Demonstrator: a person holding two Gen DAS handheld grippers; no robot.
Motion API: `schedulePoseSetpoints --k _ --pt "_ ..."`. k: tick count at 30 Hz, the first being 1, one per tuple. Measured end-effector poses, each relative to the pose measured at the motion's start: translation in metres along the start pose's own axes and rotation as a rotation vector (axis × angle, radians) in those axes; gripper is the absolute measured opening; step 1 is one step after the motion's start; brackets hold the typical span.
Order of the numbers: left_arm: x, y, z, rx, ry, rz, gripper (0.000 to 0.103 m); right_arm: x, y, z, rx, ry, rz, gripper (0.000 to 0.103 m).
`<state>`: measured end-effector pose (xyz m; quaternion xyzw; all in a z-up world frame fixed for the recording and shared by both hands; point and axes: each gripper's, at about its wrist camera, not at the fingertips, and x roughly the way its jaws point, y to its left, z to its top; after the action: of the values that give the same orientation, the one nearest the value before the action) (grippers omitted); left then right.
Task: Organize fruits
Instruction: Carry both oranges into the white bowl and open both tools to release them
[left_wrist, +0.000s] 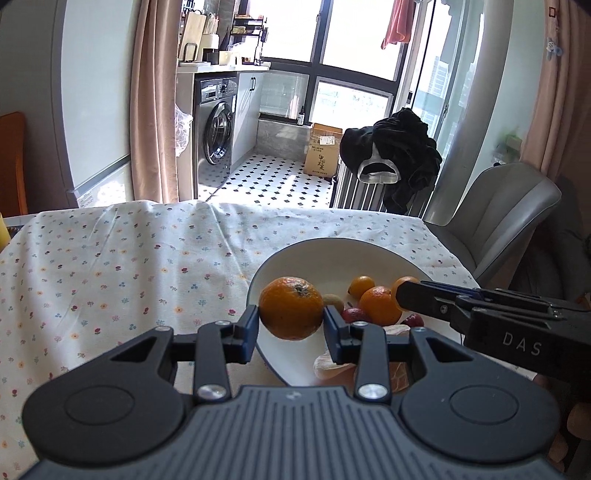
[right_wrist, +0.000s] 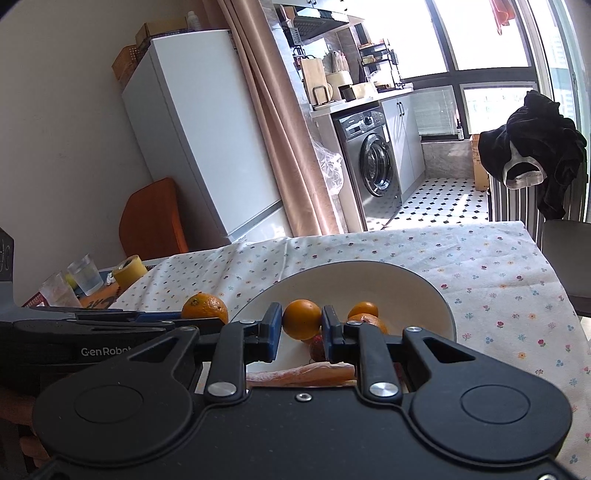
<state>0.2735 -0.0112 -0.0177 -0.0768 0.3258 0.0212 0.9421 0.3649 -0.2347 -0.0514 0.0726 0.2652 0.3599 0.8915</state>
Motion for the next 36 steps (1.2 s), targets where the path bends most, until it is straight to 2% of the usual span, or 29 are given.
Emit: schedulePoseSetpoints --k 8,11,26,27,30,36 --pt "0.014 -0.004 -0.003 0.01 0.028 -0.003 0.036 -0.001 0.002 0.0 -0.015 0.004 -0.004 0.021" --pt "0.012 -0.004 -0.004 0.027 0.015 0.007 0.036 0.002 0.0 -0.001 -0.008 0.011 -0.009 0.021" --pt "-0.016 0.018 -0.01 -0.023 0.002 0.038 0.038 0.013 0.008 -0.009 -0.021 0.007 -0.011 0.021" --pt "-0.019 0.02 -0.011 -0.028 0.002 0.04 0.038 0.014 0.009 -0.01 -0.024 0.005 0.0 0.022" --pt "-0.026 0.024 -0.015 -0.04 0.0 0.049 0.039 0.014 0.015 -0.011 -0.031 -0.004 0.021 0.035" --pt "-0.042 0.034 -0.023 -0.067 0.001 0.076 0.042 0.01 0.021 -0.01 -0.041 -0.005 0.018 0.036"
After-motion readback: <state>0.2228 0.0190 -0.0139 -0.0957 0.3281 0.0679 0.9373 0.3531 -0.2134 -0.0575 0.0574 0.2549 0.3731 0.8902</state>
